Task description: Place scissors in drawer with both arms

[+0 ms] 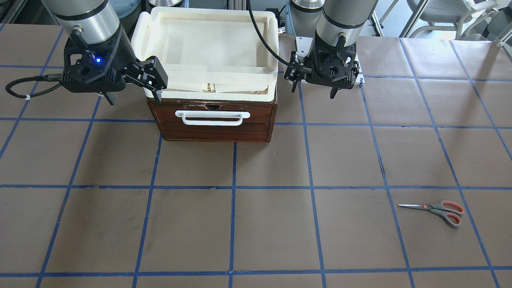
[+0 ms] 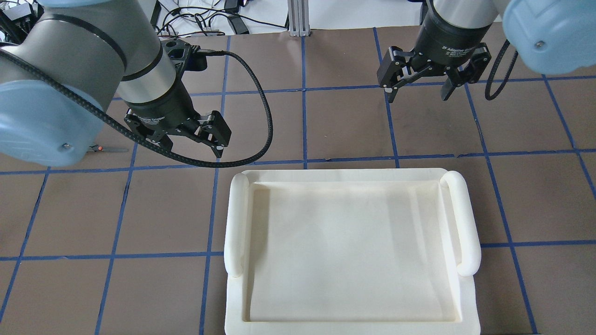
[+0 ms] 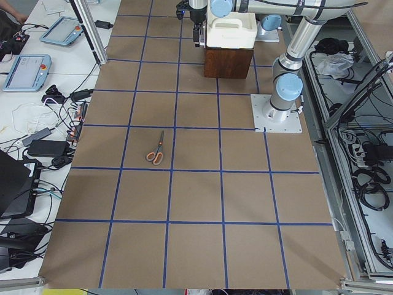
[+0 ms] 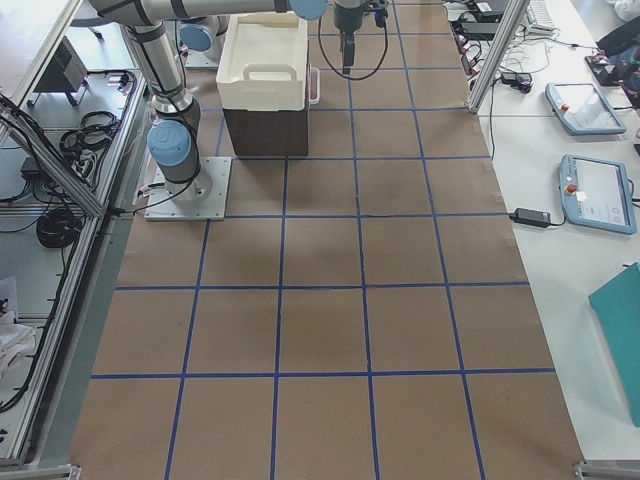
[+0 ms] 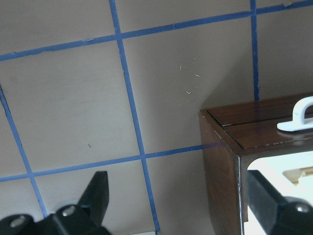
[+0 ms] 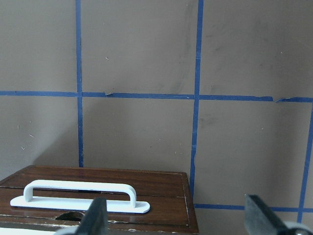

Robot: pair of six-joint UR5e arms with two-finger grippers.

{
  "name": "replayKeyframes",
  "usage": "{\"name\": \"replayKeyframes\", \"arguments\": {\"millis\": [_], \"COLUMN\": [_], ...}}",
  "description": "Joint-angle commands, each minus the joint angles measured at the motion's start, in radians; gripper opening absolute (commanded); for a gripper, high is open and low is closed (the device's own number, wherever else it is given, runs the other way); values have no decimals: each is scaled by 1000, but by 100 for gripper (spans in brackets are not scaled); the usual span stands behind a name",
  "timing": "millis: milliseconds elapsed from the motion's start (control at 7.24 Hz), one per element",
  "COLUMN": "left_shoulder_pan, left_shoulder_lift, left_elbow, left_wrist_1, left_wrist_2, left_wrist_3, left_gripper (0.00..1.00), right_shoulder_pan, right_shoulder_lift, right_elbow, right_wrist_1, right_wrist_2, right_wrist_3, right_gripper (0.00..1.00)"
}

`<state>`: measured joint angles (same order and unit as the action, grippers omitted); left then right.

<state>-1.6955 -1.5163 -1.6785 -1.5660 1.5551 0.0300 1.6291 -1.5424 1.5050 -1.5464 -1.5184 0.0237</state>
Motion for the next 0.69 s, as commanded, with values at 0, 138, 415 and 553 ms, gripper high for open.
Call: {"name": "replayKeyframes", "arguments": {"millis": [0, 138, 415, 553], "left_shoulder_pan": [4, 8, 122, 216], "left_shoulder_lift": [-1, -5, -24, -31], "left_elbow": [2, 3, 14, 0], "left_wrist_1": [9, 32, 38, 34], "left_wrist_2": [0, 2, 8, 16], "left_wrist_3": [7, 66, 436, 739], "left_gripper": [100, 100, 100, 100], "right_shoulder_pan": [-2, 0, -2, -2], "right_shoulder_lift": [5, 5, 21, 27], "right_elbow": [0, 0, 7, 47], "right_wrist_1": [2, 3, 25, 28], "right_wrist_2": [0, 1, 0, -2], "right_wrist_3": [-1, -1, -1, 4], "right_gripper": [100, 100, 100, 100]}}
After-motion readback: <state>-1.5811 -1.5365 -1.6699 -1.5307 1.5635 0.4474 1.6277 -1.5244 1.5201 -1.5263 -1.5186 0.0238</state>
